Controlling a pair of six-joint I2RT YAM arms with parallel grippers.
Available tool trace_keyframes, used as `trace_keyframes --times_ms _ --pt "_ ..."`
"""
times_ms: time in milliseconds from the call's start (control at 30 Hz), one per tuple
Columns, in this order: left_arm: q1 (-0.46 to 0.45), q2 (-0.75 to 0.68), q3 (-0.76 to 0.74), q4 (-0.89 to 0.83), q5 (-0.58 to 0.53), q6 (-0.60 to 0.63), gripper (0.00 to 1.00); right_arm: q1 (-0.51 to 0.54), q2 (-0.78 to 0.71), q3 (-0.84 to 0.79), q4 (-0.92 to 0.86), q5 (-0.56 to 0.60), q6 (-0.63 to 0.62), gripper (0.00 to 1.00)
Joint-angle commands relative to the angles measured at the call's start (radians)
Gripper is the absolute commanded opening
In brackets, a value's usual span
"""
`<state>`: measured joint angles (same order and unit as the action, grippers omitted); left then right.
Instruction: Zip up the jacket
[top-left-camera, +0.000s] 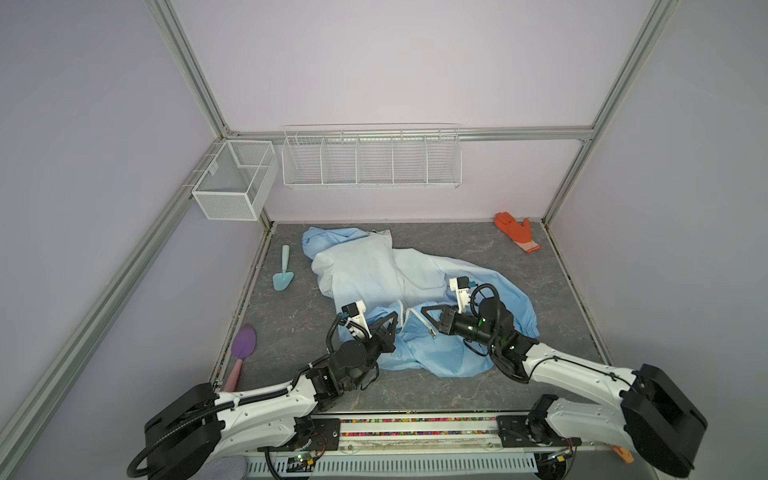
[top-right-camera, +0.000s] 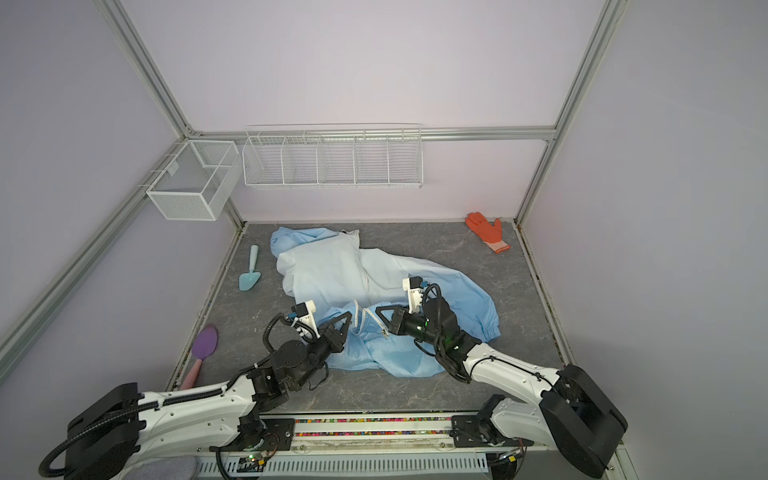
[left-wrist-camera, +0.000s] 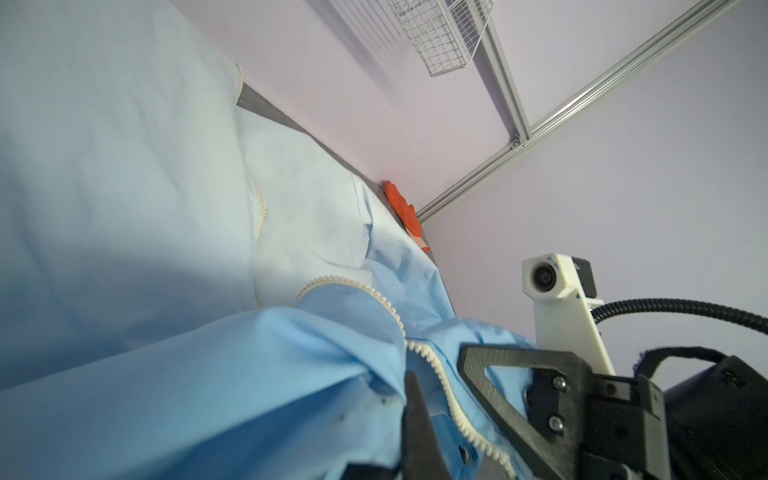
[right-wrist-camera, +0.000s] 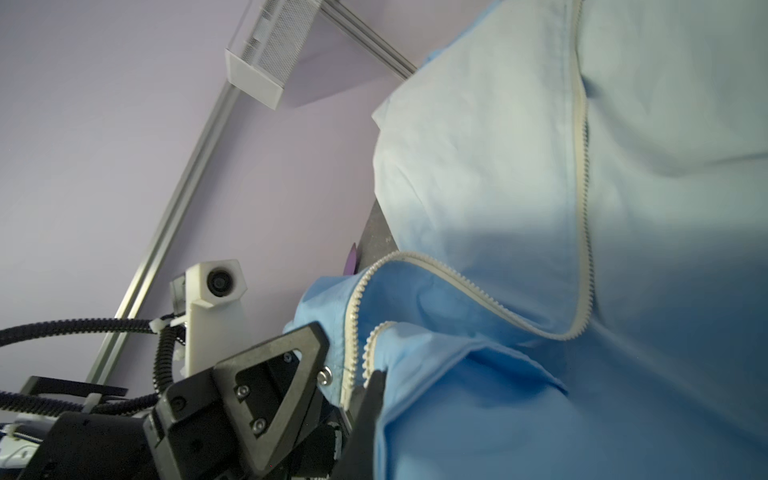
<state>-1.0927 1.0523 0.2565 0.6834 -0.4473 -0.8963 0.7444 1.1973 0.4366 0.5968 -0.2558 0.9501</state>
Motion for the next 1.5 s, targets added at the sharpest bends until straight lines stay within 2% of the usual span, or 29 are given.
trace_keyframes --times_ms 0,200,367,633,767,833,900,1000,1100,1167,1267,1333,1467 --pt "0.005 0.068 -0.016 0.114 0.034 -0.038 0.00 0.007 0.043 -0.057 0.091 -0.002 0.028 0.06" --pt "0.005 0.158 -0.088 0.182 0.003 -0.061 0.00 0.020 0.222 -0.122 0.199 -0.001 0.063 0.06" --pt "0.002 0.220 -0.112 0.220 0.011 -0.073 0.00 0.033 0.444 -0.123 0.379 -0.079 0.107 0.06" --pt "0.001 0.372 -0.133 0.346 0.025 -0.105 0.00 0.034 0.806 -0.140 0.824 -0.120 0.251 0.10" --pt "0.001 0.481 -0.141 0.485 0.040 -0.095 0.00 0.039 0.830 -0.159 0.832 -0.086 0.257 0.10" --pt "0.001 0.561 -0.150 0.616 0.048 -0.078 0.00 0.038 0.794 -0.168 0.774 -0.065 0.235 0.10" --pt "0.001 0.655 -0.155 0.732 0.047 -0.107 0.00 0.039 0.725 -0.150 0.621 -0.059 0.189 0.11" --pt "0.001 0.723 -0.108 0.732 0.093 -0.108 0.00 0.048 0.585 -0.112 0.363 -0.025 0.100 0.16" --pt "0.001 0.725 -0.080 0.732 0.106 -0.095 0.00 0.059 0.429 -0.032 0.016 0.026 -0.013 0.25" --pt "0.001 0.703 -0.082 0.732 0.084 -0.070 0.00 0.060 0.363 0.010 -0.130 0.051 -0.068 0.39" --pt "0.005 0.681 -0.089 0.730 0.070 -0.058 0.00 0.060 0.341 0.090 -0.309 0.043 -0.132 0.58" --pt "0.008 0.687 -0.092 0.732 0.071 -0.067 0.00 0.060 0.349 0.121 -0.351 0.012 -0.153 0.63" --pt "0.008 0.716 -0.094 0.732 0.073 -0.093 0.00 0.059 0.348 0.134 -0.369 -0.047 -0.161 0.66"
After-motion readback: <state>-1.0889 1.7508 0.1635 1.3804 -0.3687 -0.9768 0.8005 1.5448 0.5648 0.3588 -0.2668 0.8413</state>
